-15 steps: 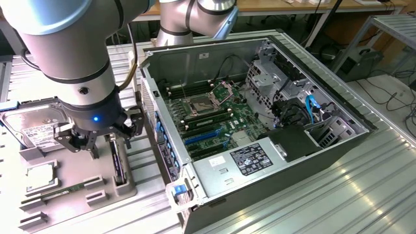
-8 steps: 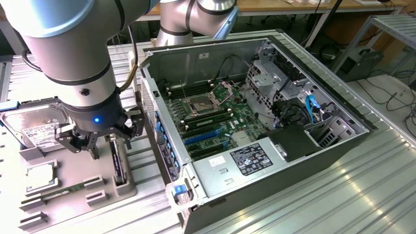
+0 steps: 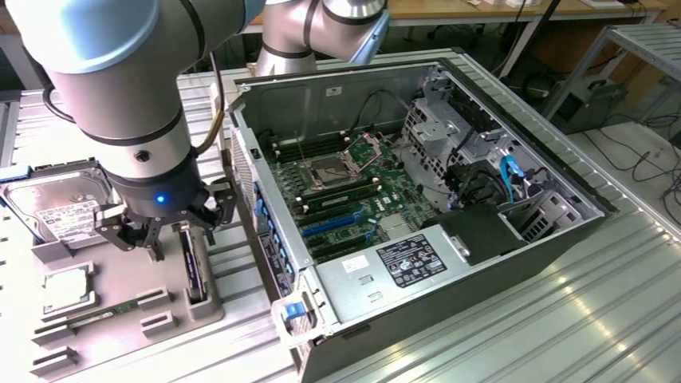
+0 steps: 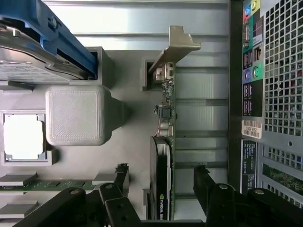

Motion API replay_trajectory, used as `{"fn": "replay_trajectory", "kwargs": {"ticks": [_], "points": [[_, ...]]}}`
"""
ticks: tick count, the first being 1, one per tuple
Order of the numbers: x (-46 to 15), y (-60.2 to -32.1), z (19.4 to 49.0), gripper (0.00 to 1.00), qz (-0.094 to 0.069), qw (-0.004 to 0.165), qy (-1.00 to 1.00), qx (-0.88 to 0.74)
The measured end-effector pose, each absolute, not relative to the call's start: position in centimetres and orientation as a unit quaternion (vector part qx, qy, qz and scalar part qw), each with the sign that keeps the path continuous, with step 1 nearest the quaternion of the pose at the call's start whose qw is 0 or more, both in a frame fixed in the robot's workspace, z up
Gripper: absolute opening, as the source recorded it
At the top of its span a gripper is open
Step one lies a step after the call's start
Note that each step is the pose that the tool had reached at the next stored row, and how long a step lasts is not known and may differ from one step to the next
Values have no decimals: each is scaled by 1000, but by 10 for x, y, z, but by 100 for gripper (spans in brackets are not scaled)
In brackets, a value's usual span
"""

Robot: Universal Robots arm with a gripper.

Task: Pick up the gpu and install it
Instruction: 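Pick up the gpu and move the gpu toward the slot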

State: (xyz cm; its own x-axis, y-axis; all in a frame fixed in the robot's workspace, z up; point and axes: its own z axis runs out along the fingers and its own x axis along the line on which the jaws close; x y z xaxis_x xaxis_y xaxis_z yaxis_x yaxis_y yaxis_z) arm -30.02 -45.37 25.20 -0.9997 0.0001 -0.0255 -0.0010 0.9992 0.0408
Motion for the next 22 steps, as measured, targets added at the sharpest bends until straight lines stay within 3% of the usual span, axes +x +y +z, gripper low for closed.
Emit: {"fn": "replay_trajectory", "kwargs": {"ticks": [22], "points": [[-300,-453,236,66,23,12,1000,0]]}}
